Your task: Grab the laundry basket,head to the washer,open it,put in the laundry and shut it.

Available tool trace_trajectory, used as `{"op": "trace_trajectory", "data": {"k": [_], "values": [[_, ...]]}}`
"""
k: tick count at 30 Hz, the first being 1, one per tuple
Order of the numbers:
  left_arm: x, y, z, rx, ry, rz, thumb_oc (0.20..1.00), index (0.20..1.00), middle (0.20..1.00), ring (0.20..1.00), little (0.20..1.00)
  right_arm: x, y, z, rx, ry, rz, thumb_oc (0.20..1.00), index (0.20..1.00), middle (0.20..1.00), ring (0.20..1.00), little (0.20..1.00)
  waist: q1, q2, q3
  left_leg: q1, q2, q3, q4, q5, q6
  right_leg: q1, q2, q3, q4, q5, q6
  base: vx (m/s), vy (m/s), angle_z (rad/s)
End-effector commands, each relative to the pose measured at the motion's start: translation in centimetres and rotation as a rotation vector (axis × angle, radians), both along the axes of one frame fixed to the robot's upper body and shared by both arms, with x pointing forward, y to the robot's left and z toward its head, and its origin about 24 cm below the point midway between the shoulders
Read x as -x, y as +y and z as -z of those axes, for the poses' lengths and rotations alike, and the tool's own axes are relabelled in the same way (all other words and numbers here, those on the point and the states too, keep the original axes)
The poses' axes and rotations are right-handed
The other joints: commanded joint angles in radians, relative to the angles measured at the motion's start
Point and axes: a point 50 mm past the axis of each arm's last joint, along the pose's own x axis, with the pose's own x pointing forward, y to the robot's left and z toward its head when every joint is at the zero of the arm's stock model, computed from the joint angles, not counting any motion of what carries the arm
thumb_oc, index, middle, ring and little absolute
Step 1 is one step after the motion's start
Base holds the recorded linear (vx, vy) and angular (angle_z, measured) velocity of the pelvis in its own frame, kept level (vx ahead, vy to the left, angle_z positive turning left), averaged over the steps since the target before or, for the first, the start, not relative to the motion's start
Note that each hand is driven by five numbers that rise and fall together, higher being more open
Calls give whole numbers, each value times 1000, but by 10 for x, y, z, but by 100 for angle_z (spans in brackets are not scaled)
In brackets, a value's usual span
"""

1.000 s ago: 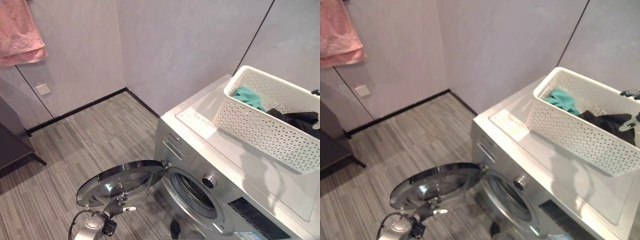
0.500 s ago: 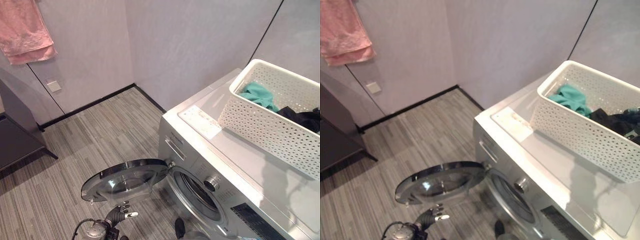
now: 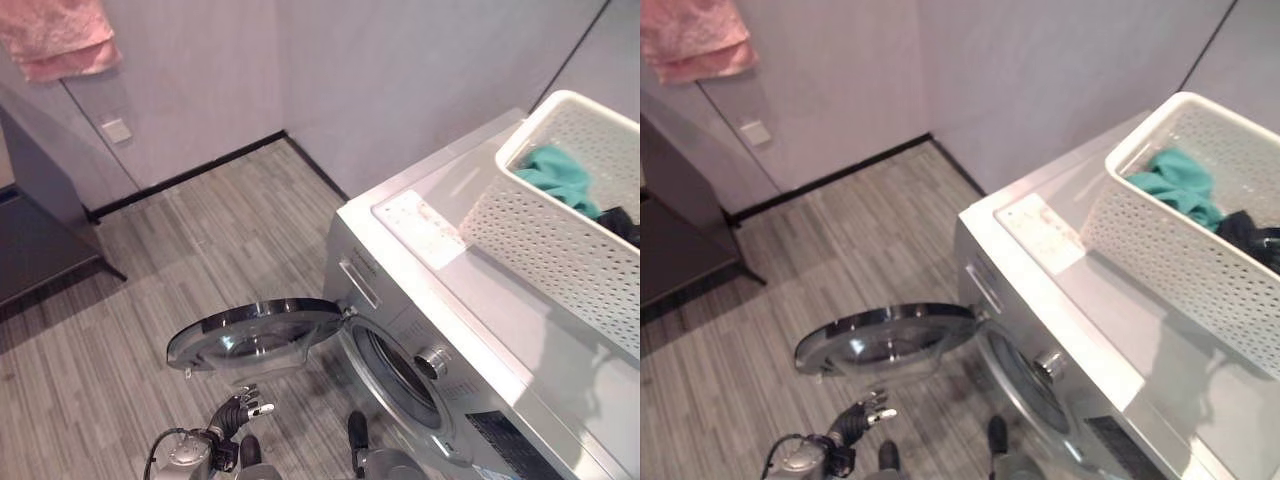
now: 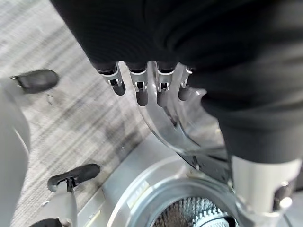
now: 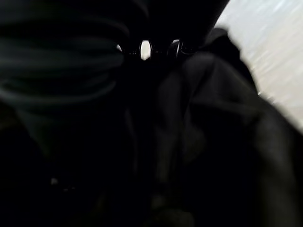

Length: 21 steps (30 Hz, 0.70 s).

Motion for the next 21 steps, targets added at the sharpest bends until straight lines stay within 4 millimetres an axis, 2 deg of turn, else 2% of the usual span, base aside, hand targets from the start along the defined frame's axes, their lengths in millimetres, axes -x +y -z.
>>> {"op": "trace_trajectory", "data": {"k": [1, 4, 7, 8, 10, 11, 12, 15, 16, 17, 18, 19, 21], "values": [[-21, 5, -15, -16, -103, 29, 1000, 1000, 1000, 1000, 1000, -4, -1, 5, 105, 99, -9, 1000, 1000, 1000, 1000, 1000, 24, -34, 10, -19, 85, -40, 61, 119, -25, -85, -95, -30, 76, -87, 47, -46, -27, 8], [-21, 6, -16, -9, -110, 10, 1000, 1000, 1000, 1000, 1000, -2, -1, 12, 121, 152, -17, 1000, 1000, 1000, 1000, 1000, 25, -24, 28, -34, 83, -44, 62, 136, -27, -106, -97, -30, 84, -86, 46, -67, -24, 5], [-25, 7, -19, -3, -128, 5, 1000, 1000, 1000, 1000, 1000, -1, 8, 34, 83, 239, -60, 1000, 1000, 1000, 1000, 1000, 23, -10, 51, -54, 82, -46, 61, 149, -29, -134, -97, -25, 92, -85, 44, -58, -16, 0], [-25, 7, -19, -4, -128, 7, 1000, 1000, 1000, 1000, 1000, 0, 7, 35, 81, 239, -58, 1000, 1000, 1000, 1000, 1000, 25, -11, 50, -56, 82, -46, 61, 149, -29, -136, -96, -25, 92, -85, 44, -34, -7, -6], [-26, 5, -20, -1, -134, 17, 1000, 1000, 1000, 1000, 1000, 0, 18, 54, 0, 284, -91, 1000, 1000, 1000, 1000, 1000, 18, -6, 58, -60, 82, -46, 59, 151, -29, -145, -95, -22, 93, -83, 43, -33, -7, -2], [-28, 4, -20, 4, -138, 20, 1000, 1000, 1000, 1000, 1000, -1, 30, 68, -113, 286, -124, 1000, 1000, 1000, 1000, 1000, 11, -3, 62, -60, 82, -38, 57, 146, -28, -153, -94, -16, 94, -80, 44, 0, 0, 0], [-28, 4, -20, 3, -138, 22, 1000, 1000, 1000, 1000, 1000, 0, 30, 69, -115, 286, -122, 1000, 1000, 1000, 1000, 1000, 14, -4, 62, -60, 82, -38, 58, 146, -28, -154, -94, -16, 94, -81, 44, 0, 0, 0], [-27, -2, -20, 24, -142, 40, 1000, 1000, 1000, 1000, 1000, 6, 38, 97, -255, 307, -117, 1000, 1000, 1000, 1000, 1000, 9, 6, 66, -52, 84, -24, 54, 139, -28, -159, -92, -8, 98, -79, 44, -10, 9, -8], [-27, -2, -20, 28, -140, 48, 1000, 1000, 1000, 1000, 1000, 8, 42, 104, -300, 317, -115, 868, 868, 868, 868, 868, 7, 9, 66, -50, 84, -22, 52, 137, -28, -162, -92, -6, 99, -77, 45, -7, 7, -12], [-26, -3, -21, 34, -143, 60, 1000, 1000, 1000, 1000, 1000, 10, 47, 113, -359, 331, -115, 498, 498, 498, 498, 498, 3, 14, 66, -44, 84, -16, 47, 134, -28, -165, -93, -4, 99, -76, 47, -12, 12, -9], [-26, -4, -21, 36, -144, 67, 1000, 1000, 1000, 1000, 1000, 11, 50, 116, -379, 340, -128, 260, 260, 260, 260, 260, 1, 16, 67, -40, 83, -12, 44, 133, -29, -166, -94, -1, 99, -74, 49, -10, 14, -9], [-26, -4, -21, 36, -144, 67, 1000, 1000, 1000, 1000, 1000, 11, 50, 116, -379, 340, -128, 200, 200, 200, 200, 200, 2, 15, 67, -39, 83, -11, 44, 133, -29, -165, -94, -1, 99, -74, 49, 0, 0, 0], [-25, -3, -20, 41, -141, 64, 1000, 1000, 1000, 1000, 1000, 11, 56, 119, -410, 342, -148, 200, 200, 200, 200, 200, -4, 20, 68, -32, 83, -3, 38, 129, -30, -167, -94, 3, 98, -71, 52, -9, 20, -7]]}}
